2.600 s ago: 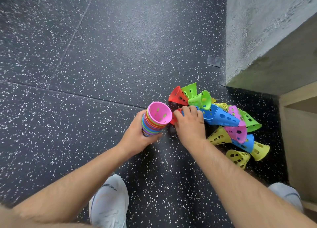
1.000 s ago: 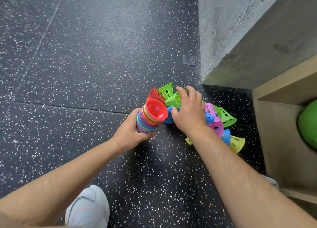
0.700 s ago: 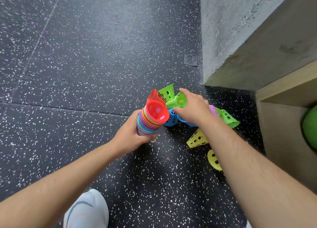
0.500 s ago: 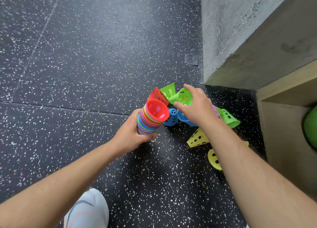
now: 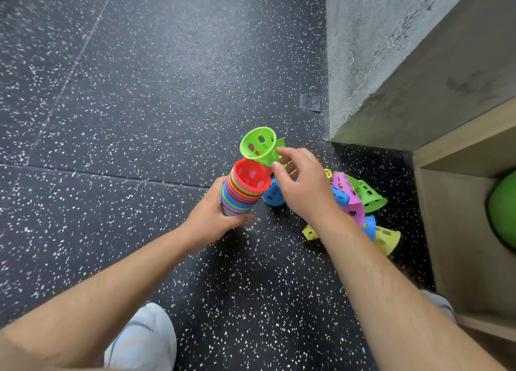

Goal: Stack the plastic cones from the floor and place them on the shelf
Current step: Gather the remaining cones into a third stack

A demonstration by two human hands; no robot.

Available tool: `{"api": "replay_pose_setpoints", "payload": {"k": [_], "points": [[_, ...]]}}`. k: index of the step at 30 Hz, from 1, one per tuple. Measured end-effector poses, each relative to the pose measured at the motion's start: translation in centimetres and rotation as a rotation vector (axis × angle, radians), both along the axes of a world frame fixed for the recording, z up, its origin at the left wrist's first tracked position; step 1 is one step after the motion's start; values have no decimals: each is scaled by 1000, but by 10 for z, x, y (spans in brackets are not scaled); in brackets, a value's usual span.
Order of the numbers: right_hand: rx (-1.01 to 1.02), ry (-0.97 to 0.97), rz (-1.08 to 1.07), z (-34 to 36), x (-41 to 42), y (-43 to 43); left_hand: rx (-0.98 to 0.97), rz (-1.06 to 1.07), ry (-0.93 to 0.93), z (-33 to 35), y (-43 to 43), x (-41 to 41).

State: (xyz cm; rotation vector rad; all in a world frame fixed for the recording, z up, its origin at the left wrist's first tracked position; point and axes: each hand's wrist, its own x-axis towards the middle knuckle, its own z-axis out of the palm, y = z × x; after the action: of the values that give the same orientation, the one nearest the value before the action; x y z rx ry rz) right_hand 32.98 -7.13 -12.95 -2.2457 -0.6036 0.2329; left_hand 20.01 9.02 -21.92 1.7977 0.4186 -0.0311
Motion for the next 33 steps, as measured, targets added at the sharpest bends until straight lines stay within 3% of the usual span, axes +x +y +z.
{"api": "replay_pose_setpoints", "payload": {"k": [9, 13, 20, 24, 30, 33], "points": [[-53, -18, 42, -17, 7, 21, 7, 67, -33, 0, 2, -13], [-312, -54, 182, -32, 20, 41, -1, 130, -11, -2, 17, -25], [-460, 9, 390, -58, -18, 50, -42, 168, -13, -2, 21, -36], [-451, -4, 324, -64, -34, 59, -36, 179, -13, -2, 24, -40], [-565, -57, 519, -73, -44, 87, -39, 275, -5, -6, 37, -71], [-455, -7, 431, -77, -44, 88, -40, 298, 15, -5, 40, -79]]}}
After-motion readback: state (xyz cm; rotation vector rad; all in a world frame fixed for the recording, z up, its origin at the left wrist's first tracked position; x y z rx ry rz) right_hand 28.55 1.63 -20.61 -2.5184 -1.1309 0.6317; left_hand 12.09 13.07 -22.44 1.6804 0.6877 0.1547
